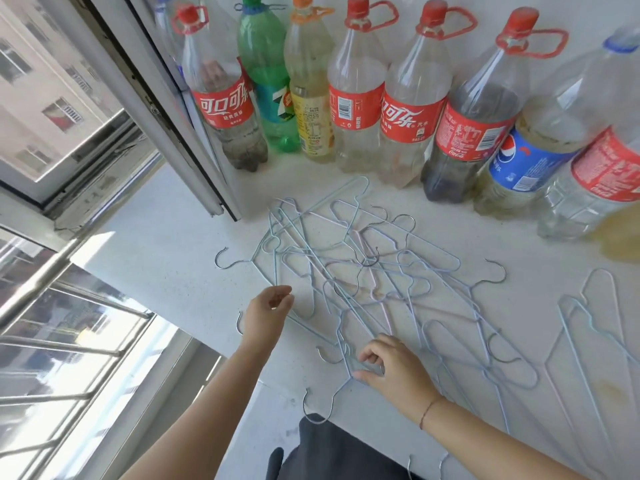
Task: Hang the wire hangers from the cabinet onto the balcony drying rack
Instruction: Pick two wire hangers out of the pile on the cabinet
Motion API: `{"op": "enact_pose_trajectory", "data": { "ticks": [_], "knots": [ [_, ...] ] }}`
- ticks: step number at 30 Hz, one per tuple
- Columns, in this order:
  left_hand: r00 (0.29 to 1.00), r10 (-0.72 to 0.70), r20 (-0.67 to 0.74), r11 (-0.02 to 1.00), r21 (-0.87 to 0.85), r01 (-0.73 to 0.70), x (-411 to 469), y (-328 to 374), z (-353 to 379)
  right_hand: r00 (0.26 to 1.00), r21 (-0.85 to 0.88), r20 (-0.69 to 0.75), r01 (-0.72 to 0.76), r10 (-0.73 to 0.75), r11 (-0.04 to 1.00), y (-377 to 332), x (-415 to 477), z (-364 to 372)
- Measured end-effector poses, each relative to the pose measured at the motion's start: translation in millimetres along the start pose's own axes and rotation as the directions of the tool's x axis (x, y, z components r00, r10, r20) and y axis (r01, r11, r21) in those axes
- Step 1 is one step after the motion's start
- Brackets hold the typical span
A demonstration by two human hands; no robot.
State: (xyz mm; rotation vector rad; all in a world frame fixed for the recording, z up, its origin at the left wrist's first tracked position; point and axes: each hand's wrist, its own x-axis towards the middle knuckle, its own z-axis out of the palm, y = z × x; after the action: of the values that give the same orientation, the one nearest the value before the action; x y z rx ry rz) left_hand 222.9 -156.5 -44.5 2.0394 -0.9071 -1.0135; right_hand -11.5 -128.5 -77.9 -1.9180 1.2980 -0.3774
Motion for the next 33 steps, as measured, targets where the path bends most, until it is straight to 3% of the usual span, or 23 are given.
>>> {"op": "enact_pose_trajectory", "data": {
  "ticks": [11, 13, 17, 22, 29, 33],
  "knots": [
    [0.991, -0.095, -0.094, 0.988, -0.13, 0.083, -60, -23, 5, 0.993, -0.284, -0.004, 0.11, -0.116, 0.953, 9, -28, 10],
    [0.989, -0.106, -0.1, 0.982, -0.165, 0.089, -67, -28, 3, 0.995, -0.202, -0.034, 0.081, -0.09, 0.976, 7, -27, 6],
    [0.979, -0.177, -0.096, 0.953, -0.266, 0.146, -72, -34, -2, 0.982, 0.172, -0.158, -0.078, 0.105, 0.982, -5, -22, -18],
    [0.94, -0.335, 0.066, 0.775, -0.549, 0.314, -62, -26, 9, 0.947, 0.602, -0.158, -0.131, 0.279, 0.788, -20, -6, -55],
    [0.84, -0.478, 0.256, 0.437, -0.76, 0.48, -30, -12, 18, 0.927, 0.699, -0.132, -0.163, 0.35, 0.696, -24, 4, -64],
    [0.862, -0.387, 0.328, 0.456, -0.745, 0.487, -26, 0, 14, 0.909, 0.768, -0.136, -0.154, 0.393, 0.621, -32, 10, -69]
  ]
}}
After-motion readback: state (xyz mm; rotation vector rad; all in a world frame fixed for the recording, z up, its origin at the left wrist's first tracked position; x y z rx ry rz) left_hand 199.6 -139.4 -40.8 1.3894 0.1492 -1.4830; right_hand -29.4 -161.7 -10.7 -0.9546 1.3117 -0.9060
